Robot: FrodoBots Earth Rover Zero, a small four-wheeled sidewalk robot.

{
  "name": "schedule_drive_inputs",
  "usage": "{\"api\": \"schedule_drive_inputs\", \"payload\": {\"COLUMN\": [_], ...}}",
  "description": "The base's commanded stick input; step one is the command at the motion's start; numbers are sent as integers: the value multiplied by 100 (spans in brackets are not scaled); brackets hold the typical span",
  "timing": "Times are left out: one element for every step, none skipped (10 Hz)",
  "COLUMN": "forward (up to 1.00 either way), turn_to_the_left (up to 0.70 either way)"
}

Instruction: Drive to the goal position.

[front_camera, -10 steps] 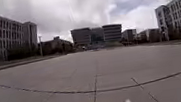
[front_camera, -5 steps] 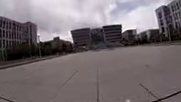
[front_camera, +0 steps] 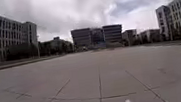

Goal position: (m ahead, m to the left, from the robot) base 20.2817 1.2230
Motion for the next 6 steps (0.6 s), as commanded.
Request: {"api": "schedule_drive_inputs", "payload": {"forward": [100,100,100,100,100,100], "turn_to_the_left": [0,0,0,0,0,0]}}
